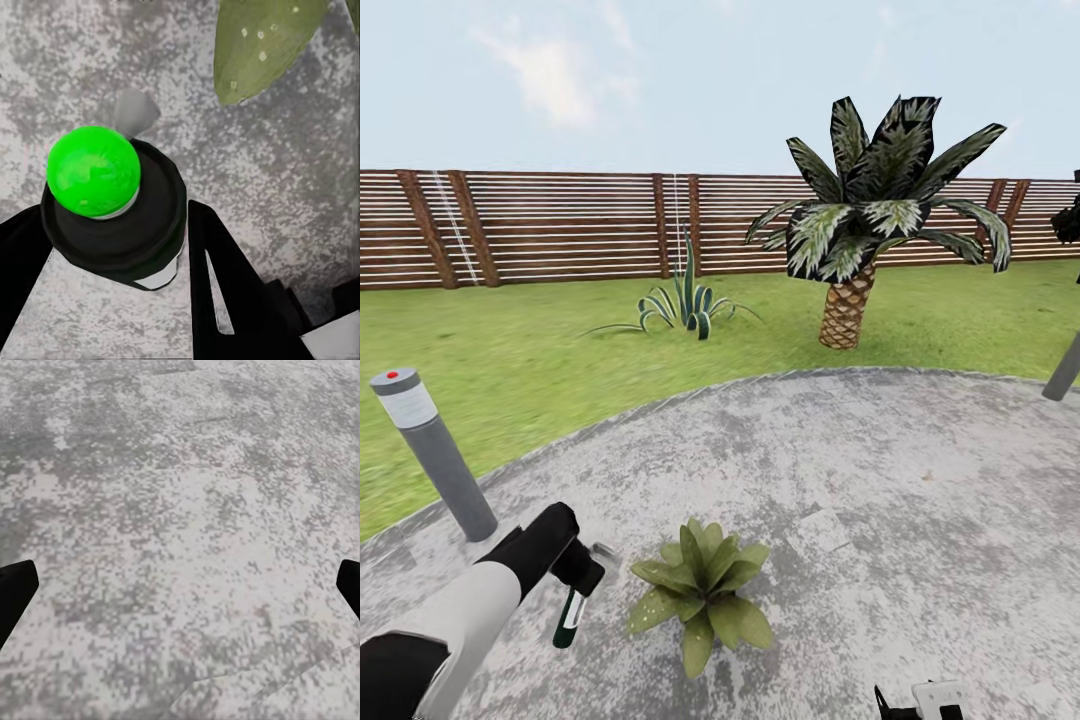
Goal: Pick up the pesticide atomizer in the garden and spray insectifuge to fully cover both potted plants in the garden.
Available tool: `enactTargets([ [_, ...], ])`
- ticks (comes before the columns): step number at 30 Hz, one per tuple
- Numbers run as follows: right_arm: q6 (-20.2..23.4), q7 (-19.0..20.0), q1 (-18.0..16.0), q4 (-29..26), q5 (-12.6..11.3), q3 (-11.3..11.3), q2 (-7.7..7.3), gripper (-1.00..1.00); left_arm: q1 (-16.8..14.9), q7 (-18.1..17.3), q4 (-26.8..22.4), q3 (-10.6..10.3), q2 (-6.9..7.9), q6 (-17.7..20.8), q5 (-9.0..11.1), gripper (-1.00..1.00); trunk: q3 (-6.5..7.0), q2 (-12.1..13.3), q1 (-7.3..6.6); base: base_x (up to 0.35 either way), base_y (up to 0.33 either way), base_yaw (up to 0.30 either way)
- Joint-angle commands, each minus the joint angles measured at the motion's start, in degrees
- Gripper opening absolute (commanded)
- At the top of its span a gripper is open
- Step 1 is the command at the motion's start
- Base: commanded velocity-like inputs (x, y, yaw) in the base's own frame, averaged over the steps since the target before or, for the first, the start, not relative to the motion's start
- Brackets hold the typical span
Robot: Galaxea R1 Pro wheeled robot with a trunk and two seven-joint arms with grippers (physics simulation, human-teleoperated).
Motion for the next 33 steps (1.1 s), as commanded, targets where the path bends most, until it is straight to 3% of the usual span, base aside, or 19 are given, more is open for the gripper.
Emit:
enactTargets([
  [1,-0.18,0.38,-0.03,0.01,0.13,-0.48,0.00,1.00,-0.23,-1.48,-0.13,-0.14,-0.01,0.04,-2.01,-1.00,-0.06,-0.02,-0.01,0.000,0.000,0.000],
  [6,-0.18,0.38,-0.03,0.01,0.14,-0.48,0.00,1.00,0.02,-5.75,-0.04,-0.39,0.38,-0.43,-6.78,-1.00,-0.06,-0.02,-0.01,0.000,0.000,0.000],
  [10,-0.18,0.38,-0.03,0.01,0.14,-0.48,0.00,1.00,0.04,-9.81,-0.09,-0.38,0.31,-0.70,-12.39,-1.00,-0.06,-0.02,-0.01,0.000,0.000,0.000],
  [11,-0.18,0.38,-0.03,0.01,0.14,-0.48,0.00,1.00,-0.18,-11.40,-0.47,-0.28,0.00,-0.75,-14.68,-1.00,-0.06,-0.02,-0.01,0.000,0.000,0.000],
  [13,-0.18,0.38,-0.03,0.01,0.19,-0.48,0.00,1.00,-0.29,-13.53,-2.26,-0.23,-1.19,-0.77,-17.11,-1.00,-0.06,-0.02,-0.01,0.000,0.000,0.000],
  [15,-0.18,0.38,-0.03,-0.02,0.22,-0.48,0.00,1.00,-0.34,-15.86,-5.30,-0.82,-3.76,-0.65,-20.07,-1.00,-0.06,-0.02,-0.01,0.000,0.000,0.000],
  [18,-0.18,0.38,-0.03,-0.07,0.19,-0.54,0.00,1.00,-0.28,-16.48,-6.08,-2.06,-4.76,-0.49,-21.39,-1.00,-0.06,-0.02,-0.01,0.000,0.000,0.000],
  [23,-0.18,0.38,-0.03,-0.08,0.22,-0.51,0.00,1.00,0.05,-16.65,-6.06,-2.59,-4.22,-0.59,-21.90,-1.00,-0.06,-0.02,-0.01,0.000,0.000,0.000],
  [29,-0.18,0.38,-0.03,-0.05,0.23,-0.47,0.00,1.00,0.82,-16.74,-5.33,-2.75,-0.17,-2.30,-21.76,-1.00,-0.06,-0.02,-0.01,0.000,0.000,0.000],
  [33,-0.18,0.38,-0.03,0.00,0.23,-0.40,0.00,1.00,0.58,-16.75,-5.95,-2.53,-1.58,-3.27,-21.74,-1.00,-0.06,-0.02,-0.01,0.000,0.000,0.000],
])
